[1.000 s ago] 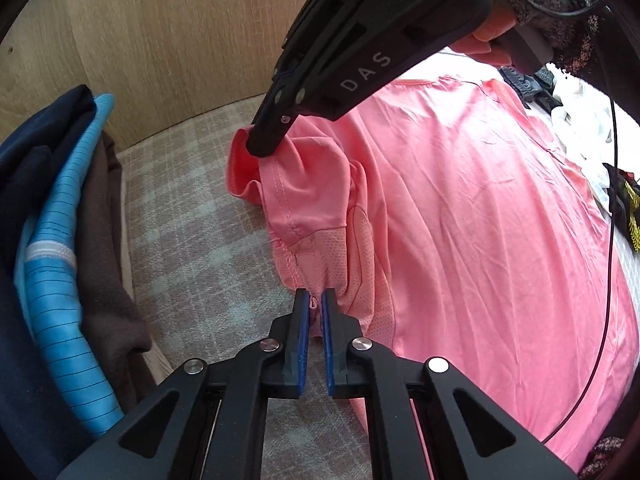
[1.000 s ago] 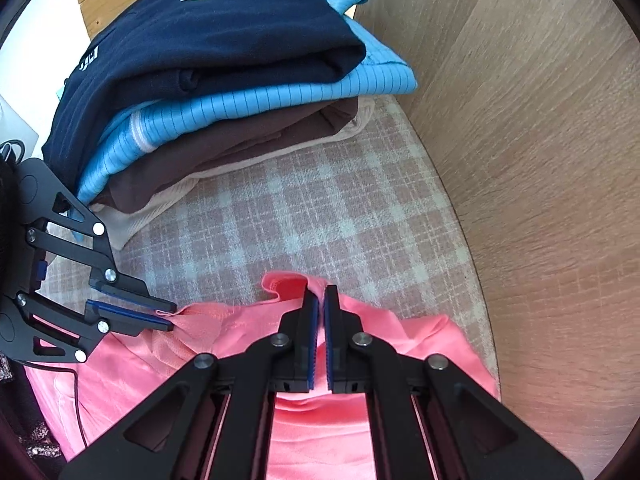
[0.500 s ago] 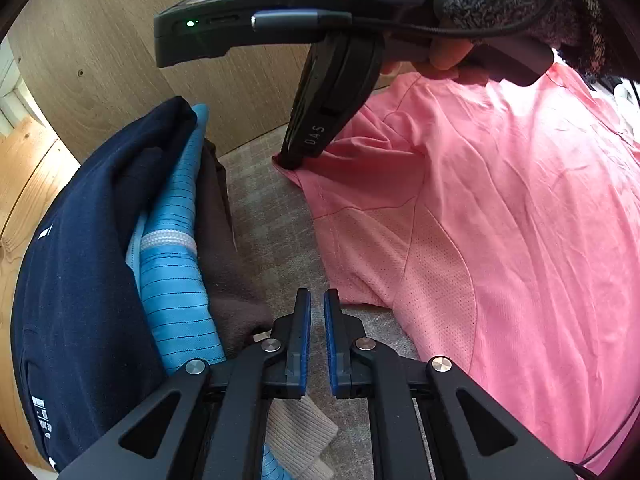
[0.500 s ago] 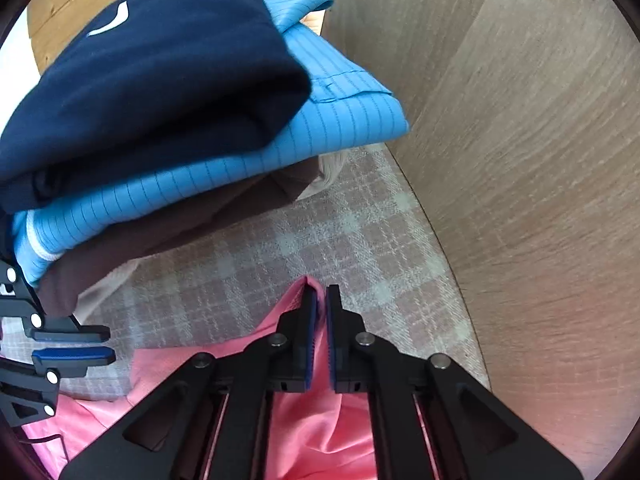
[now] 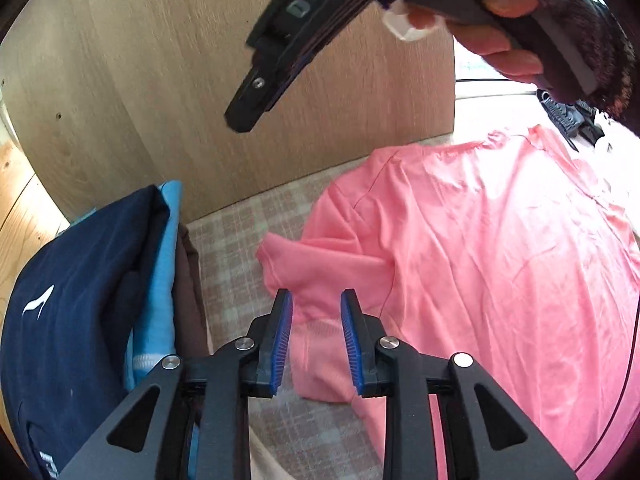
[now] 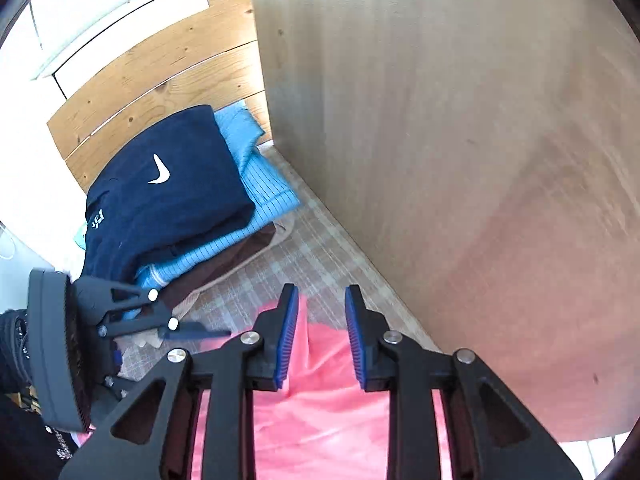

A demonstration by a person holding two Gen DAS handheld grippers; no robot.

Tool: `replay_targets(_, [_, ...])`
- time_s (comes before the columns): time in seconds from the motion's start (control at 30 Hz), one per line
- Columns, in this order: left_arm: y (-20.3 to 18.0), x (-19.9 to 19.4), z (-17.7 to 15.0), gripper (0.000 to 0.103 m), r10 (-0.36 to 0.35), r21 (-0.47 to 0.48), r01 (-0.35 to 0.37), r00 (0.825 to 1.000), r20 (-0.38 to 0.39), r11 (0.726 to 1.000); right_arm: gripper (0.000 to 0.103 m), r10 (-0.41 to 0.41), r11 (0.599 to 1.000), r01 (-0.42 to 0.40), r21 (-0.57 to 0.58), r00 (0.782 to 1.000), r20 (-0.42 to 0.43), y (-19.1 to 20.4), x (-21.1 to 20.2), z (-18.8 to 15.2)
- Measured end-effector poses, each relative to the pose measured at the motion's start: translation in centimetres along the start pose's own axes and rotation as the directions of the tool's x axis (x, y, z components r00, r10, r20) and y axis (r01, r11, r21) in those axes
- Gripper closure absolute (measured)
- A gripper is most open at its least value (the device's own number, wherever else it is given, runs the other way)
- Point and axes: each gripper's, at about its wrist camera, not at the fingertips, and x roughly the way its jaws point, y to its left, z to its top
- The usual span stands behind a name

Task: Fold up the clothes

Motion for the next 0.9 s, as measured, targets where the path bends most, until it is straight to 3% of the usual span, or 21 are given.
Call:
replay_targets(0.03, [0.0,0.5,0.7,0.076,-0.003,-0.002,0.003,1.0,0.003,1.0,0.097,-0.017,1.0,0.017,0.008,1.0,-0.016,-2.4,2.0,0.5])
replay_targets(0.1, [0.2,1.9,1.7,0.075,0.052,-0.003,-0.052,0.999,-0.012,0.999,0.097,-0.05,0.999,0.051,0.006,0.998,-0.044,-5.5,3.4,0.1])
replay_targets(0.2, [0.7,3.6,2.0,0.061,0.084,-0.026,-0.085,0.995,-0.057,0.996,0.085,-0.09,0.996,0.09,-0.006,0.99,-0.111,-7.9,4.0,-3.2])
replay_targets(0.23, [0.9,4.2,2.1,0.061,0.094,-0.033,-0.097,0.993,-0.072,0.995,0.081,-0.099,0.995,0.098,-0.011,0.986,-0.131,-8.5,4.2,-4.1])
replay_targets(0.37, [0.7,5.9,2.2,0.055,0.1,-0.026,-0.104,0.988,-0.119,0.994,0.065,-0.129,0.988,0.114,-0.105,0.98,-0.149,-7.7,8.4,-2.9])
replay_targets(0.47, [0.2,6.8,2.1,0.056,0.083,0.001,-0.083,0.986,-0.146,0.997,0.063,-0.183,0.961,0.138,-0.241,0.967,-0.178,-5.9,12.4,-1.6])
replay_targets(0.53, [0.3,7.2,1.8,0.072,0.055,-0.01,-0.058,0.984,-0.17,0.998,0.063,-0.22,0.933,0.147,-0.33,0.955,-0.198,-4.8,14.5,-1.3])
replay_targets(0.57, [0.5,7.4,1.6,0.087,0.046,-0.022,-0.051,0.982,-0.181,0.998,0.063,-0.243,0.915,0.154,-0.374,0.948,-0.205,-4.3,15.1,-1.2])
replay_targets(0.67, [0.8,7.2,1.3,0.098,0.036,-0.031,-0.043,0.983,-0.18,0.999,0.062,-0.29,0.863,0.165,-0.477,0.936,-0.201,-3.2,16.5,-1.2])
replay_targets(0.7, [0.8,7.2,1.3,0.101,0.044,-0.028,-0.05,0.982,-0.181,0.998,0.063,-0.27,0.872,0.141,-0.47,0.937,-0.22,-3.2,16.5,-1.0])
replay_targets(0.77, [0.6,7.1,1.2,0.101,0.052,-0.022,-0.057,0.982,-0.18,0.998,0.099,-0.215,0.901,0.084,-0.425,0.938,-0.271,-3.4,16.7,-0.7])
replay_targets(0.8, [0.6,7.1,1.2,0.102,0.06,-0.018,-0.064,0.982,-0.179,0.998,0.099,-0.246,0.899,0.12,-0.422,0.934,-0.259,-3.6,16.8,-0.6])
replay_targets(0.87, [0.4,6.9,1.2,0.102,0.087,-0.013,-0.09,0.98,-0.179,0.996,0.099,-0.381,0.863,0.287,-0.415,0.91,-0.163,-4.2,16.6,-0.1])
replay_targets(0.9, [0.4,6.8,1.2,0.102,0.112,-0.009,-0.116,0.978,-0.178,0.993,0.098,-0.357,0.883,0.278,-0.378,0.922,-0.154,-4.5,16.0,0.1])
